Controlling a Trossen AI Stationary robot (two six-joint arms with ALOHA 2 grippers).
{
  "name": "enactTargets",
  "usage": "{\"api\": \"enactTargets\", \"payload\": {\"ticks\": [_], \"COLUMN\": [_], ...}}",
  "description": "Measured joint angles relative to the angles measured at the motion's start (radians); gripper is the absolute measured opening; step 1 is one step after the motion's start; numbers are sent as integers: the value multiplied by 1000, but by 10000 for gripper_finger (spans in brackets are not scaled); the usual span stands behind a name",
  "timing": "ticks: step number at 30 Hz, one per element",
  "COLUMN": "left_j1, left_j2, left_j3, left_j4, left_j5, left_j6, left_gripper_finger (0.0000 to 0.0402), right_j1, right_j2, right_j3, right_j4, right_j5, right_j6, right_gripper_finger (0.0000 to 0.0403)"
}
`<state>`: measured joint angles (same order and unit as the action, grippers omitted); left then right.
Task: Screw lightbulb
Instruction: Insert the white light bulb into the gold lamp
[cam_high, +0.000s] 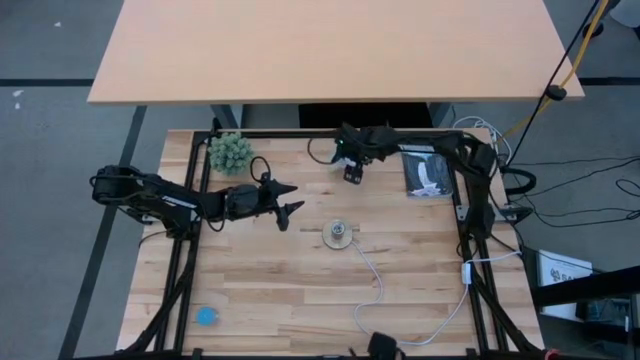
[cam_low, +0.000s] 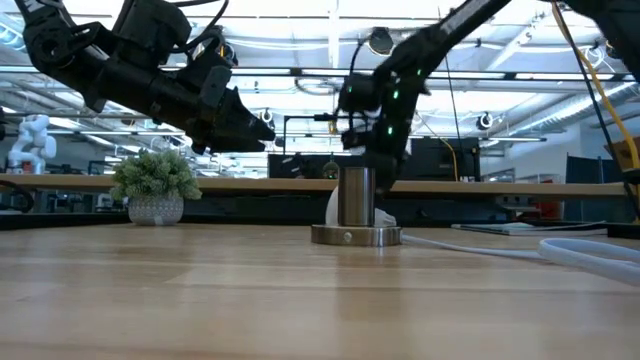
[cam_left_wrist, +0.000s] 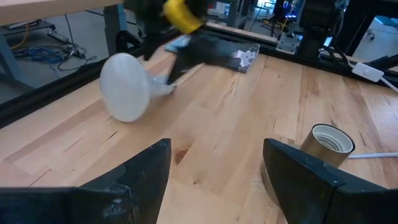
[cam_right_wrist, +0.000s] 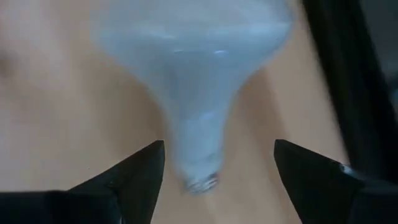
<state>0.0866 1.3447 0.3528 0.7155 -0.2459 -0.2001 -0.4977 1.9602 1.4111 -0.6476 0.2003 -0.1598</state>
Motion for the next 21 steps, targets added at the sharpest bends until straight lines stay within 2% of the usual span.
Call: {"api": "enactTargets", "payload": {"ticks": [3,9,13,21], "left_j1": [0,1,1,0], "left_j2": [0,0,0,0], "left_j3": [0,0,0,0], "left_j4": [0,0,0,0], "left_j5": [0,-1,-4,-3], "left_j6": [1,30,29,26], "left_gripper_finger": [259,259,259,259], "right_j1": [-39,-81,-91,-83], "right_j2": [32,52,52,86], "right_j3": [3,4,4,4], "right_j4": [77,188,214,326], "right_j5": [-4,-174,-180,-251], "right_j6": [-22,-55,-118,4], "right_gripper_finger": [282,265,259,258]}}
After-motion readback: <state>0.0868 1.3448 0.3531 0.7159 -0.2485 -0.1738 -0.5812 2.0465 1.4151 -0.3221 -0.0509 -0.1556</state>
